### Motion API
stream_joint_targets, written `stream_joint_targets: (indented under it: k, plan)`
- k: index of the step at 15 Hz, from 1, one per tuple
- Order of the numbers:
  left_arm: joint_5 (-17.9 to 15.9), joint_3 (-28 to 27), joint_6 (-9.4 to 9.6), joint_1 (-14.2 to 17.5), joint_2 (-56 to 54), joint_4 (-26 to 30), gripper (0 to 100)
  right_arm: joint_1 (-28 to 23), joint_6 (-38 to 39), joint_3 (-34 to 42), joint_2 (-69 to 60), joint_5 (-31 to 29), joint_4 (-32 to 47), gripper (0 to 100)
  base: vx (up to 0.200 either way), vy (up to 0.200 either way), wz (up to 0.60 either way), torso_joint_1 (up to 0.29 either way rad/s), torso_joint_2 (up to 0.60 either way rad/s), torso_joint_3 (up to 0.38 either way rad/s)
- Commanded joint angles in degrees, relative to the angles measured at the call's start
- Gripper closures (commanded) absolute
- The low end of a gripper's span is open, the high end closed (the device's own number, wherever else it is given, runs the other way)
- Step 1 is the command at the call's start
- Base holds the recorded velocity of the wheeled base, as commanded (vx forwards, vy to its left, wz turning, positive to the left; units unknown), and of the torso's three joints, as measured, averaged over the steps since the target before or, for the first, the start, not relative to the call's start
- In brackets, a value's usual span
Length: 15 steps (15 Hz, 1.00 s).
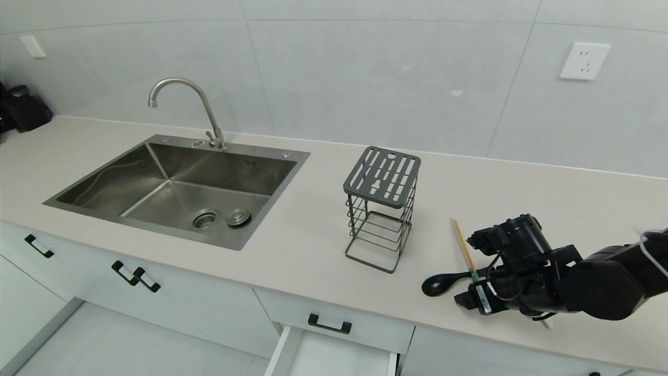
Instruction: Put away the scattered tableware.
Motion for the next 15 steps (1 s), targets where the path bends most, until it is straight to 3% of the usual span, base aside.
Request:
stream_joint_targets:
  k: [1,8,9,15]
  plan:
    - [0.0,0.0,-0.02,-0.1,0.1,0.0,0,0.0,-0.1,-0.4,1.2,0.0,-0.2,0,0.000,0.000,0.00,0.000,0.00,0.000]
    - [0.0,0.0,-0.02,0.0,0.1,0.0,0,-0.1,0.1,-5.4,4.3,0.0,-1.5,0,0.000,0.000,0.00,0.000,0.00,0.000]
    - [0.0,0.0,-0.02,0.0,0.1,0.0,0,-0.7,0.2,-5.4,4.6,-0.1,-1.5,100,0.000,0.000,0.00,0.000,0.00,0.000]
    - [0.0,0.0,-0.02,0.0,0.1,0.0,0,-7.0,0.1,-2.7,2.1,-1.7,-1.2,100,0.000,0.000,0.00,0.000,0.00,0.000]
